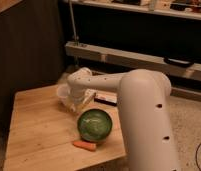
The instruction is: Stand the bottle upright
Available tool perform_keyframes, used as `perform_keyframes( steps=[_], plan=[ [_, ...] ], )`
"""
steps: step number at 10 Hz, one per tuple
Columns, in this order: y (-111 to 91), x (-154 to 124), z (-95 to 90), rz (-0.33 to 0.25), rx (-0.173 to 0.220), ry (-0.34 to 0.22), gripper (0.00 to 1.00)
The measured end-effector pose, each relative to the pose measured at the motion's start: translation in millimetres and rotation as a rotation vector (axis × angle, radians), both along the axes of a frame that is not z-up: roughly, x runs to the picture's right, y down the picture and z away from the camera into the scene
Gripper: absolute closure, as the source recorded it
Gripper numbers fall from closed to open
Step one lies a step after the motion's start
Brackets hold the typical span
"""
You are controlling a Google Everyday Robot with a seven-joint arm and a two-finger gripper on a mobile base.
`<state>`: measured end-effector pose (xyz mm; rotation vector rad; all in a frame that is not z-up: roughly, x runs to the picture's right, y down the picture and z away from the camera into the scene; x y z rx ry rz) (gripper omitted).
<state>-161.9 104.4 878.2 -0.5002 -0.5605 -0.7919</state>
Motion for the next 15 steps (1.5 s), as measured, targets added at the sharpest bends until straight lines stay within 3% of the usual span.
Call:
perform_keyframes(
  steps=[14,15],
  plan=[
    [16,4,16.3,0.001,-0.049,-0.003,0.45],
    [17,4,17.0,-0.002,-0.053,-0.002,0.48]
  ],
)
